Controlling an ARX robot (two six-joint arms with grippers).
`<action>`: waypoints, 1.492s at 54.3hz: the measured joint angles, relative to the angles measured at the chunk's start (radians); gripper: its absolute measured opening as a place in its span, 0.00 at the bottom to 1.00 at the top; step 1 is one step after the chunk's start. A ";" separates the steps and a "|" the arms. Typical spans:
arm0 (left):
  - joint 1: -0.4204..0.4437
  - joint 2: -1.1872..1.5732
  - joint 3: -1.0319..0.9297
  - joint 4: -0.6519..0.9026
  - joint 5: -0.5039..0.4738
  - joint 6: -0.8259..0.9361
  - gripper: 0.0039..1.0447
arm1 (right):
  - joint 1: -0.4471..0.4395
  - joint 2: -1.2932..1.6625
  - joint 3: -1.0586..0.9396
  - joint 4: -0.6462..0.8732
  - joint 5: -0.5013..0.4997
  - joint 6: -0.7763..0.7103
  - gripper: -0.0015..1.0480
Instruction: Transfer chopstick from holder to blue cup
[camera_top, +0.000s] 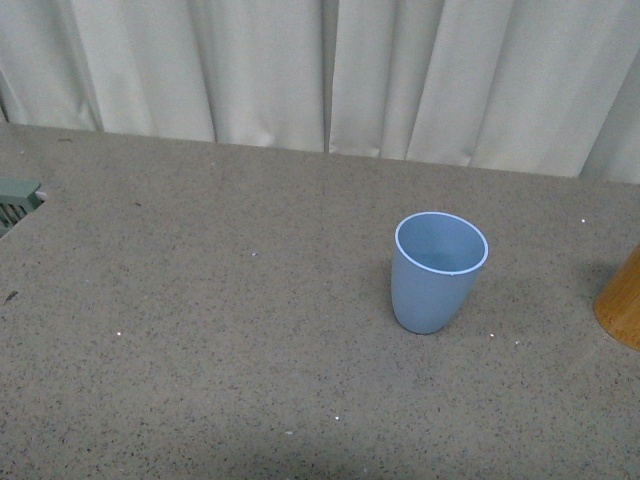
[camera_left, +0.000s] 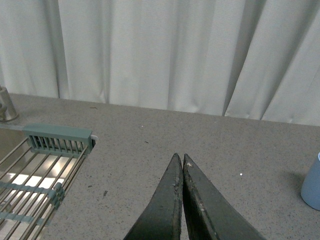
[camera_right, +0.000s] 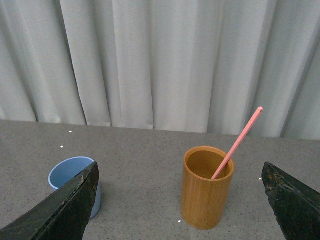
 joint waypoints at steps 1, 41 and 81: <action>0.000 0.000 0.000 0.000 0.000 0.000 0.03 | 0.000 0.000 0.000 0.000 0.000 0.000 0.91; 0.000 -0.001 0.000 -0.001 0.000 0.002 0.94 | -0.225 1.460 0.389 0.816 0.066 0.177 0.91; 0.000 -0.001 0.000 -0.001 0.000 0.002 0.94 | -0.204 1.762 0.725 0.628 0.251 0.386 0.91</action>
